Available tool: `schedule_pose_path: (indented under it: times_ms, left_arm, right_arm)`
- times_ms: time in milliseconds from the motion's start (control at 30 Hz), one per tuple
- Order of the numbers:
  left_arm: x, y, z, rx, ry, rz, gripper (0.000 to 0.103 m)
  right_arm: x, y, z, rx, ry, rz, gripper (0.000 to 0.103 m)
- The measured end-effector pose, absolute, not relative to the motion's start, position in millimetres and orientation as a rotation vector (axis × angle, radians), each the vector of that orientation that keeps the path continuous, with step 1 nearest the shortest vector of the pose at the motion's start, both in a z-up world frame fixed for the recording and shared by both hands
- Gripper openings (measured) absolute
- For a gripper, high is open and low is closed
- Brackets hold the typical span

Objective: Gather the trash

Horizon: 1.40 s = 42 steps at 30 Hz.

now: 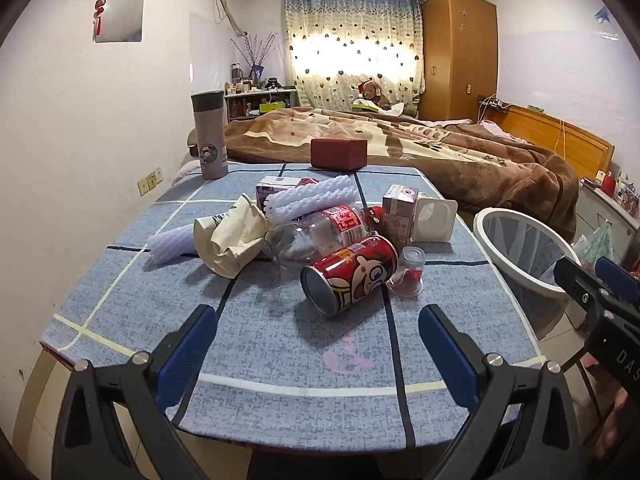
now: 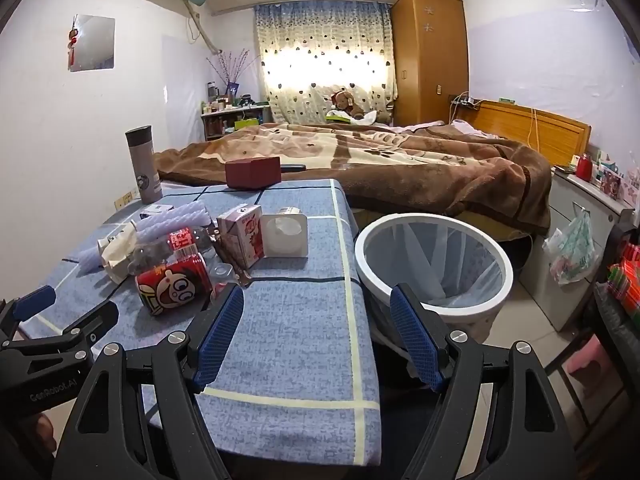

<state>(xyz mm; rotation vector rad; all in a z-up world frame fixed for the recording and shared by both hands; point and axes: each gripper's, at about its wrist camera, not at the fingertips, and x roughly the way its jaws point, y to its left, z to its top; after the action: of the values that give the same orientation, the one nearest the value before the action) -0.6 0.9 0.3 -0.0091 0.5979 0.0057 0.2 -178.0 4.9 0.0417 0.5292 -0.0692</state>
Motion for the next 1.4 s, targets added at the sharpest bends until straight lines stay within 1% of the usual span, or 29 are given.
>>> schedule_pose_path:
  times_ms: [1200,1233,1400]
  left_arm:
    - [5.7,-1.7,-14.7,-0.013,0.601,0.005,0.102]
    - [2.9,2.4,-5.2,-0.014,0.602,0.005,0.102]
    - [4.5,2.1,-8.0,-0.014,0.602,0.004,0.102]
  right_arm:
    - [0.5,-176.9,4.4,0.034,0.527,-0.072,0.077]
    - [0.1,-177.1,4.7,0.033,0.527,-0.072,0.077]
    - [0.9,-177.1,4.4,0.033,0.527,-0.074,0.077]
